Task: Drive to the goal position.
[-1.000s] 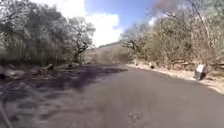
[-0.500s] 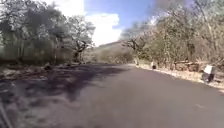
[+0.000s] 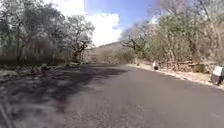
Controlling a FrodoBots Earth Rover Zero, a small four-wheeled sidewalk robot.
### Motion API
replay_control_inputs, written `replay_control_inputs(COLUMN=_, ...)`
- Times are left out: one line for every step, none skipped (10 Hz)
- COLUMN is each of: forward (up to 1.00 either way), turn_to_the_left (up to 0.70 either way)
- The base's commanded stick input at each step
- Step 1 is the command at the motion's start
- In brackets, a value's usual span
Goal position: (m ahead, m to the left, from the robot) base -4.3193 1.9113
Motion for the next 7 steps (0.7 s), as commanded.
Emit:
replay_control_inputs(forward=0.7, turn_to_the_left=0.0)
replay_control_inputs(forward=0.7, turn_to_the_left=0.0)
replay_control_inputs(forward=0.7, turn_to_the_left=0.0)
replay_control_inputs(forward=0.7, turn_to_the_left=0.0)
replay_control_inputs(forward=0.7, turn_to_the_left=0.0)
replay_control_inputs(forward=0.7, turn_to_the_left=0.0)
replay_control_inputs(forward=0.7, turn_to_the_left=0.0)
